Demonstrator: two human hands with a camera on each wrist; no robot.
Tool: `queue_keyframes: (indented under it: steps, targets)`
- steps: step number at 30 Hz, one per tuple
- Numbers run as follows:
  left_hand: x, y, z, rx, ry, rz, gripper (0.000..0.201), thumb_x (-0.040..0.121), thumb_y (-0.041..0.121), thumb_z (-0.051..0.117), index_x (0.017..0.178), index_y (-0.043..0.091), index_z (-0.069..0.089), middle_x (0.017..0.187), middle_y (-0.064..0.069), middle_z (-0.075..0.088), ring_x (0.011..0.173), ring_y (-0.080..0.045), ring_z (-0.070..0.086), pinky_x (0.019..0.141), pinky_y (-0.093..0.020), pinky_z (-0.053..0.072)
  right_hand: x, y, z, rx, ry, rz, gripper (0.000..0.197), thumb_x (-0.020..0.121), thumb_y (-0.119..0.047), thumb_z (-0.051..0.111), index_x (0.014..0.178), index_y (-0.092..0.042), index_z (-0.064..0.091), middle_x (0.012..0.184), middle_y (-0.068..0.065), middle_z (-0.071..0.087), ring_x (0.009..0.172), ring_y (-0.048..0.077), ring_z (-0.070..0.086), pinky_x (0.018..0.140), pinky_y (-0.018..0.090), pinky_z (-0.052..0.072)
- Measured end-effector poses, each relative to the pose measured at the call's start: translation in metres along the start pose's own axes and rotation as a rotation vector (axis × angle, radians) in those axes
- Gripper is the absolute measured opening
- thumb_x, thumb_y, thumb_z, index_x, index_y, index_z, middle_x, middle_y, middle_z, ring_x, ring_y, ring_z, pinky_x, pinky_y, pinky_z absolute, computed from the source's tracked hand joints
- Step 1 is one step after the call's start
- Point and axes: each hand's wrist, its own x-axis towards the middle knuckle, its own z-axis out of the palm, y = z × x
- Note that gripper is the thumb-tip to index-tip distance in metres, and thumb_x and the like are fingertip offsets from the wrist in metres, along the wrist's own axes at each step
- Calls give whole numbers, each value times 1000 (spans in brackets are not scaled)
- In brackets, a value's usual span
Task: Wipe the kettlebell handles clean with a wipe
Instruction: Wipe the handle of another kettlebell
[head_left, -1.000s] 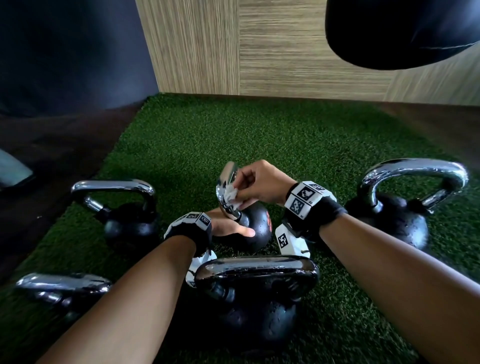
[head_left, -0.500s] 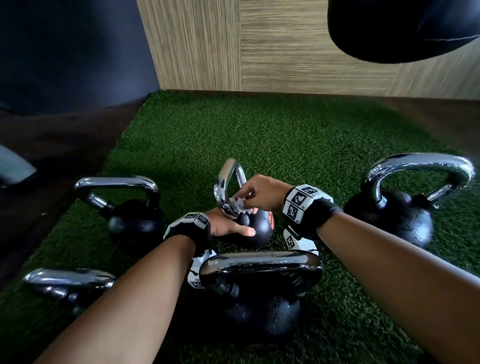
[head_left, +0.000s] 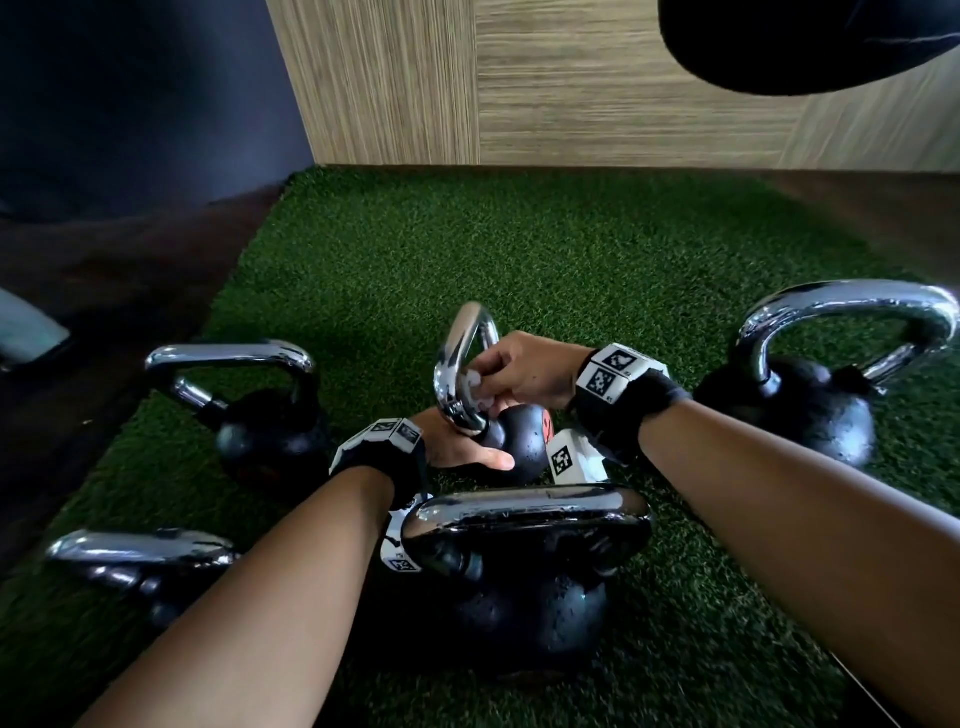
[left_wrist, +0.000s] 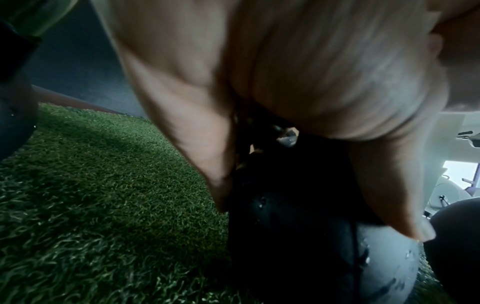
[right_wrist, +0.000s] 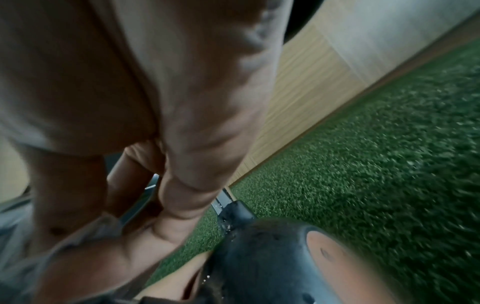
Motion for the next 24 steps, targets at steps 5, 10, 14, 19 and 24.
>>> queue_keyframes:
  steps: [5,10,14,19,24]
  targets:
    - [4,2,3,53,19,-32,66,80,37,86,137,21,57,141,1,58,129,-16,51,115,-29,37,-1,14,-3,350,96,5,18,94,14,50,87,1,62,75,11,64,59,12,68,60,23,60]
    - [11,3,3,21,15,-51,34,78,32,88,101,17,68,98,5,66,86,4,58,75,-3,40,2,25,-10,506,137,-24,21,92,18,51,87,1,62,69,8,71,61,16,70,65,26,62]
    - [15,2,3,-82,-23,-64,25,77,26,90,82,24,65,77,16,65,63,13,56,67,-5,43,3,33,-13,564,260,-71,24,81,18,62,71,-3,68,67,14,71,57,21,71,59,31,63]
    - [15,8,1,-189,-59,-11,30,77,6,88,76,20,62,63,23,63,61,11,58,62,-6,45,5,41,-21,560,476,-157,21,57,3,84,61,-10,68,67,16,71,60,27,71,67,40,63]
    - [10,12,1,-197,-43,5,36,74,5,90,77,26,61,70,23,66,68,11,60,68,-10,47,3,38,-23,105,712,-124,32,65,9,82,59,-19,70,70,8,73,70,30,70,76,52,61]
